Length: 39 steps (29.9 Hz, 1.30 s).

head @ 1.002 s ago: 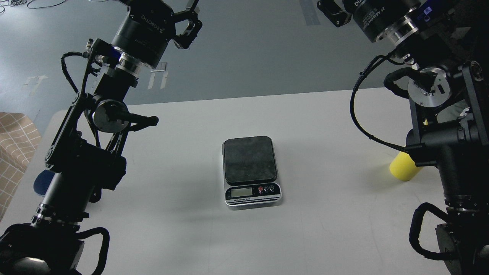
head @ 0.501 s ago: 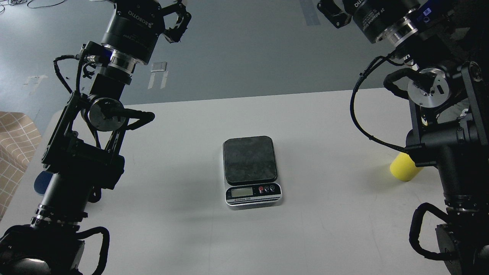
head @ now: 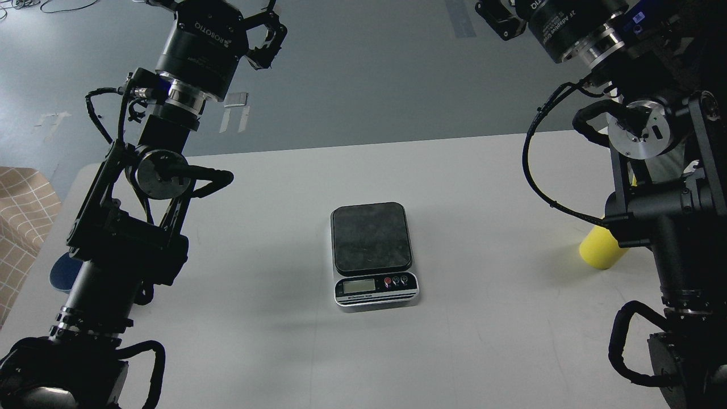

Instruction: Pour seasoning into cup on scale with both arms

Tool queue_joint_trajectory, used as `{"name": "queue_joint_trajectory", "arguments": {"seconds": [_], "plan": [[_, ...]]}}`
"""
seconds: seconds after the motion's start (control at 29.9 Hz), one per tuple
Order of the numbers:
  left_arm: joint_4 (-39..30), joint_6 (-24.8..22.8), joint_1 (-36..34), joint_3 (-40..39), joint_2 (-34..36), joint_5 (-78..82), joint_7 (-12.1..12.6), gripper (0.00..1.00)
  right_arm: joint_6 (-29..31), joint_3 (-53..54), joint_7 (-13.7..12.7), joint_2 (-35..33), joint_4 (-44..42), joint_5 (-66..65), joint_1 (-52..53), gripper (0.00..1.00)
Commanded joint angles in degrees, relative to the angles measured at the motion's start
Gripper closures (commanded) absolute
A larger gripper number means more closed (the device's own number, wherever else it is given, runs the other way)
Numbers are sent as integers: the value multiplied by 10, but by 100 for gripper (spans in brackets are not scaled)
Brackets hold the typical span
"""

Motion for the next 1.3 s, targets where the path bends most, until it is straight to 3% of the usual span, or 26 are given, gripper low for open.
{"name": "queue_joint_trajectory", "arguments": {"seconds": [0.0, 1.27], "plan": [[0, -2, 1, -1, 0, 0, -1, 1, 0, 0, 0, 0, 0, 0, -2, 1], [-4, -2, 5, -1, -2, 0, -1, 1, 0, 0, 0, 0, 4, 0, -15, 1]]}}
